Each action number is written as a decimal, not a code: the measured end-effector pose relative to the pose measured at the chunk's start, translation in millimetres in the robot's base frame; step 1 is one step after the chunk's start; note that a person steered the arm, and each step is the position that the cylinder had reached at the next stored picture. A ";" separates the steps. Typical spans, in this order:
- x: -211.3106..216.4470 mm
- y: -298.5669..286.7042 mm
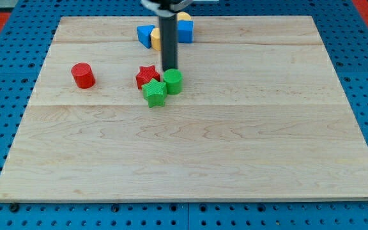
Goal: Slide the red star to the red circle
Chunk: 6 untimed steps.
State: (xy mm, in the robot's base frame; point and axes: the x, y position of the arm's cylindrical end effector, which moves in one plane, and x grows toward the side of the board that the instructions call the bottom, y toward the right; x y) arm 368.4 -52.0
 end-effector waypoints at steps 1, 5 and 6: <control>23.7 -31.5; 38.6 -118.3; 49.5 -87.5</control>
